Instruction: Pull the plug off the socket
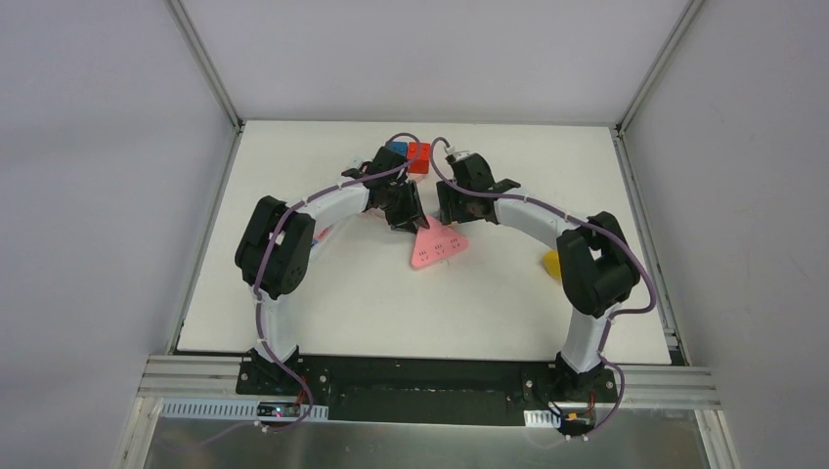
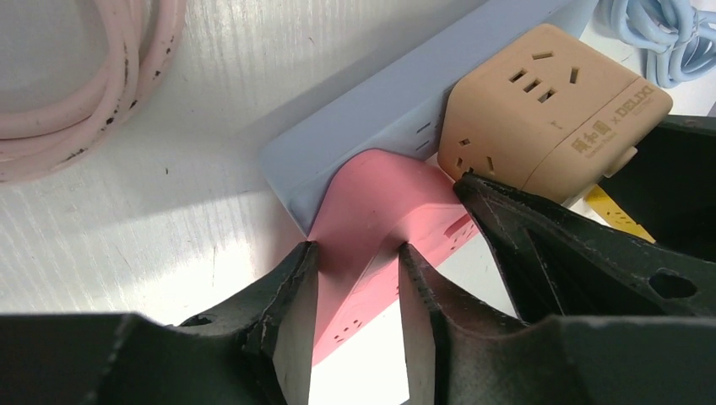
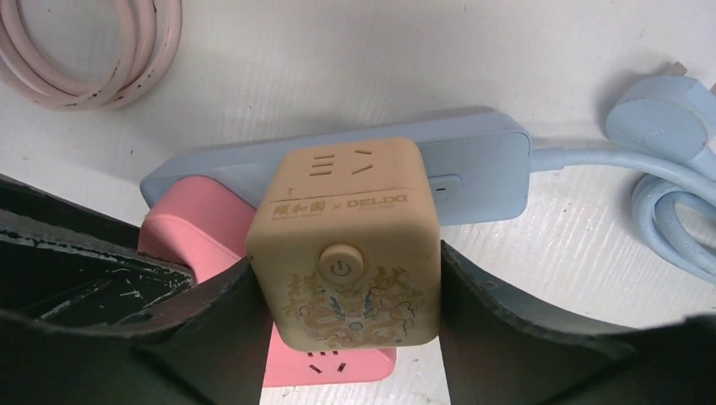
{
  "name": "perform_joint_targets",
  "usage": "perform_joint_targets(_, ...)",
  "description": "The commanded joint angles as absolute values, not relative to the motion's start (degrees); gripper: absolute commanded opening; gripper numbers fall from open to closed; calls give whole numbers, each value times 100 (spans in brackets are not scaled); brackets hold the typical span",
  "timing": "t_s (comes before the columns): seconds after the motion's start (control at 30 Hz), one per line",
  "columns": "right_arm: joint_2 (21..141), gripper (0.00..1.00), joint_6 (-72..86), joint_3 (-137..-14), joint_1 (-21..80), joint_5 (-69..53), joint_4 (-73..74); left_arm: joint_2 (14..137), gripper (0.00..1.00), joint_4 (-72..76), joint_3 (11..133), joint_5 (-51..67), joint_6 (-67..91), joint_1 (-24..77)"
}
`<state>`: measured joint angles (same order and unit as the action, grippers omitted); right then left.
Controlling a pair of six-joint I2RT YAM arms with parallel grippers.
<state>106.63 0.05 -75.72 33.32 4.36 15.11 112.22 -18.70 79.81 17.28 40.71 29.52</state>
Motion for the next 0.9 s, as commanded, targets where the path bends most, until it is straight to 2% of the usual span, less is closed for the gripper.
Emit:
perform_joint_targets(0.0, 10156, 37, -145, -7365, 3374, 434, 982, 11408, 32, -2449, 7743, 1122, 3978, 2894)
perform_joint_targets(0.1, 9972, 27, -184, -7313, 3386, 302, 905, 11423, 32, -2572, 7758, 1012, 3919, 2889)
perform_joint_targets(0.2, 9886, 17, -70, -7368, 3387, 67, 1022, 11434, 35, -2607, 7803, 1006, 3815, 2876)
perform_joint_targets(0.37, 9685, 12, -53, -7251, 3363, -1027, 955, 11541, 51, -2097, 7828, 1784, 3612, 2804)
perform_joint_targets(0.47, 9678, 8, -47, -7364, 3363, -1305, 1075, 11577, 53, -2059, 7919, 1927, 3531, 2795)
perform_joint_targets(0.53, 9668, 5, 65, -7410, 3372, -1441, 1122, 11575, 52, -2112, 7899, 1855, 3525, 2795)
perform_joint_targets(0.63, 9585, 0, 185, -7403, 3506, -1432, 1129, 11556, 44, -2136, 7730, 1793, 3478, 2795)
perform_joint_targets(0.87, 9399, 0, 162, -7399, 3600, -1434, 1126, 11331, 33, -2184, 7180, 1463, 3320, 2804)
